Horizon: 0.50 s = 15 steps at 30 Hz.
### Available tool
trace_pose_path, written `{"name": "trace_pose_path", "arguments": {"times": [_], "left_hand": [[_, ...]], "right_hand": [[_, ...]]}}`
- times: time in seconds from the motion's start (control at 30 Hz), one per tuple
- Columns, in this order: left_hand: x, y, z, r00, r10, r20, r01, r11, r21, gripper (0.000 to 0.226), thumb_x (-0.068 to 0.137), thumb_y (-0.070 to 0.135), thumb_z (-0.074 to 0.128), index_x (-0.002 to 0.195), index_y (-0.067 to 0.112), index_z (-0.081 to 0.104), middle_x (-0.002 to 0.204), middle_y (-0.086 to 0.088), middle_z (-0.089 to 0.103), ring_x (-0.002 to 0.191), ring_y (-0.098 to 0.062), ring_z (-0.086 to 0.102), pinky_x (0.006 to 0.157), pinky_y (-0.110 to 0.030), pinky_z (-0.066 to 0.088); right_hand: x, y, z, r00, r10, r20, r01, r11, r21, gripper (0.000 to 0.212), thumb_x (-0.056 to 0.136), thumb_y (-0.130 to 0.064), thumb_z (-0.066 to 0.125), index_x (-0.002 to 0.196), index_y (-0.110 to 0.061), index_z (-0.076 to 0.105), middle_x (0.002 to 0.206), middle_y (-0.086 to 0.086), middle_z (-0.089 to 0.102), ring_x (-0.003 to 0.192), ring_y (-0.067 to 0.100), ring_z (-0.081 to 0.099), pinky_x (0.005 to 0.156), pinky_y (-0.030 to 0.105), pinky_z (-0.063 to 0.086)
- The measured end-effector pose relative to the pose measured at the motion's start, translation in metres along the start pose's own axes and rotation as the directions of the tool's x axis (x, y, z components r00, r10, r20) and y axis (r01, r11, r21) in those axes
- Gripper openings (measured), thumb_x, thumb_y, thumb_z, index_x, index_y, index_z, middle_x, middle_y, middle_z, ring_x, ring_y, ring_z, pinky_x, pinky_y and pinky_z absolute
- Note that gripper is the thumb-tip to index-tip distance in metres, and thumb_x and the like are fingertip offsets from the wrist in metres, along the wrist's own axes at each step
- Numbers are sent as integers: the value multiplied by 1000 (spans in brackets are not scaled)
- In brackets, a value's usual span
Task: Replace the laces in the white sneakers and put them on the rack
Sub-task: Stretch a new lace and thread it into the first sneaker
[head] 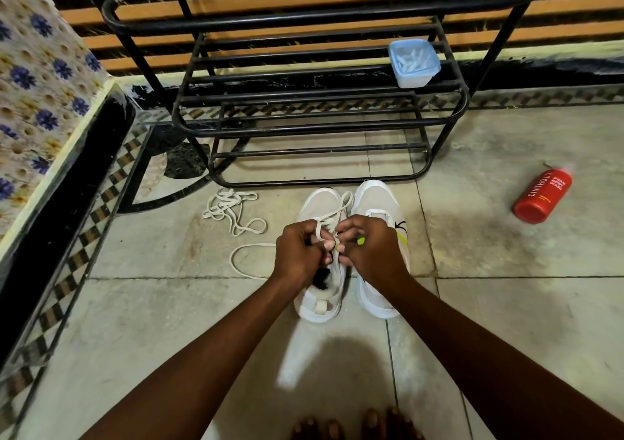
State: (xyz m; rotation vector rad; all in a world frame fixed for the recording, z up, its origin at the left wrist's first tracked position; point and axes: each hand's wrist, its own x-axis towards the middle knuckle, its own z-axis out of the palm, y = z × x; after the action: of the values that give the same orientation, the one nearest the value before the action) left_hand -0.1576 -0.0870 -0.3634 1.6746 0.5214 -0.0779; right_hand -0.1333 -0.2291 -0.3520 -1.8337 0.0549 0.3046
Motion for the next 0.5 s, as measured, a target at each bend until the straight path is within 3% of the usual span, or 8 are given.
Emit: {"name": "trace_pose_path", "arguments": {"times": [0.1, 0.2, 0.33, 0.5], "left_hand": [[-3, 0, 3, 1000, 16, 15, -16, 1000, 0, 15, 89, -20, 59, 79, -10, 62, 80, -29, 72, 61, -24, 70, 57, -32, 54], [-5, 0, 4, 1000, 25, 0, -25, 1000, -7, 11, 90, -19, 59, 81, -13, 60, 79, -27, 72, 57, -19, 68, 56, -31, 54], [-2, -1, -1, 997, -68, 27, 71, 986, -152, 9, 89, -18, 65, 81, -12, 65, 82, -36, 70, 65, -37, 69, 61, -33, 53], [-1, 4, -3, 985, -173, 9, 171, 961, -219, 5, 86, -18, 70, 83, -14, 70, 77, -34, 68, 47, -22, 58, 51, -26, 53]], "right_hand": [[0, 0, 0, 1000, 2, -10, -2, 1000, -4, 31, 79, 14, 65, 86, -15, 72, 75, 17, 66, 73, 28, 74, 63, 44, 64], [1, 0, 1, 1000, 4, -18, -4, 1000, -11, 31, 81, 13, 64, 86, -16, 72, 73, 15, 67, 69, 22, 74, 62, 41, 64], [4, 3, -1, 997, 70, 20, -70, 997, 12, 21, 84, 9, 67, 86, -12, 73, 74, 14, 70, 69, 18, 74, 66, 41, 64], [9, -5, -2, 989, 107, 105, -101, 993, -60, 13, 83, 6, 74, 76, -4, 73, 69, 8, 72, 67, 17, 72, 66, 36, 64]]}}
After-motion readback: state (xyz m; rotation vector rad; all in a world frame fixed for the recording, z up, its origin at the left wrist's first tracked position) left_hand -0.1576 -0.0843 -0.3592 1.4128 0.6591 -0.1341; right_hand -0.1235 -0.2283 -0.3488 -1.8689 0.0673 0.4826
